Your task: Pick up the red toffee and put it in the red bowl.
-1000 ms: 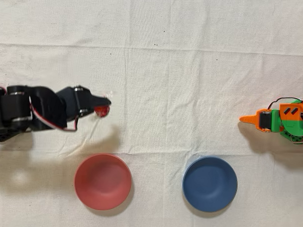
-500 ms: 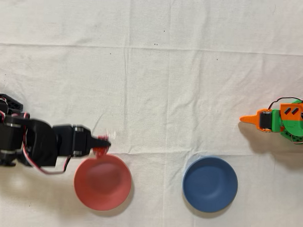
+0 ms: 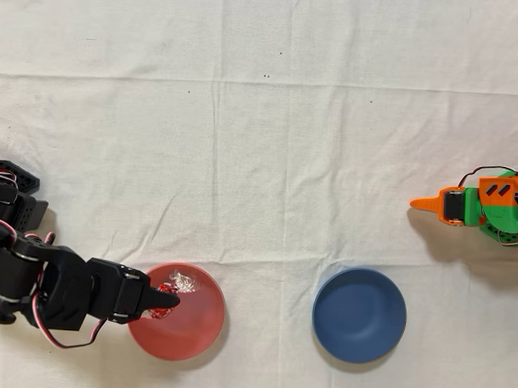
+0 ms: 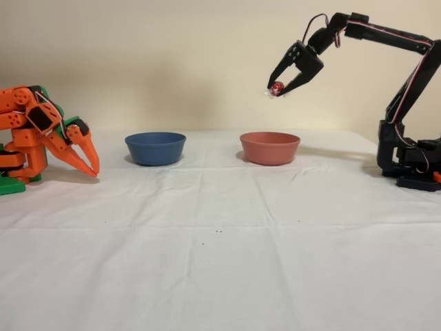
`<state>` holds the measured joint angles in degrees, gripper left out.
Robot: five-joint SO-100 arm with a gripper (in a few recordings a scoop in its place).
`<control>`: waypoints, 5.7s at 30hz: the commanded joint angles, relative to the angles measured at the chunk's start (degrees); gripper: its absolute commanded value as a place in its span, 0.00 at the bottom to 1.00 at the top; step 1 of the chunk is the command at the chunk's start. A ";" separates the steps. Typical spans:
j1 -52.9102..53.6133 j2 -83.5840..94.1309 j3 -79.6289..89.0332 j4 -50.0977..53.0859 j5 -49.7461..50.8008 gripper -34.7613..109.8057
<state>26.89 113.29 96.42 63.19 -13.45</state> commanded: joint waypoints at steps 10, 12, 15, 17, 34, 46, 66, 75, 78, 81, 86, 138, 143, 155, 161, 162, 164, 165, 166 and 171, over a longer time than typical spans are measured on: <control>6.33 1.32 9.49 -11.43 -2.72 0.29; 6.94 0.09 9.32 -12.30 -3.08 0.29; 7.38 -1.23 9.23 -14.06 -3.60 0.29; 7.47 -2.11 9.40 -15.56 -3.96 0.29; 8.26 -8.09 8.17 -19.86 -4.22 0.31; 10.90 -9.23 5.19 -16.87 -3.78 0.48; 11.87 -8.00 4.48 -15.12 -4.13 0.47; 5.54 0.09 8.09 -10.02 -2.02 0.41; 1.41 5.36 11.16 -8.17 -1.05 0.39; -2.90 10.72 13.97 -6.50 0.70 0.37; -8.88 17.31 17.40 -4.13 2.99 0.33; -19.25 64.78 76.20 -18.37 15.03 0.25; -19.25 66.09 78.13 -18.90 15.29 0.25; -20.04 70.22 79.10 -13.71 8.88 0.25; -20.04 70.93 79.10 -13.10 8.96 0.25; -20.04 70.93 79.10 -13.10 8.96 0.25; -20.04 70.93 79.10 -13.10 8.96 0.25; -20.04 70.93 79.10 -13.10 8.96 0.25; -20.04 70.93 79.10 -13.10 8.88 0.25; -20.04 71.02 79.10 -13.10 8.88 0.25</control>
<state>5.98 183.69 174.38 49.92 -3.78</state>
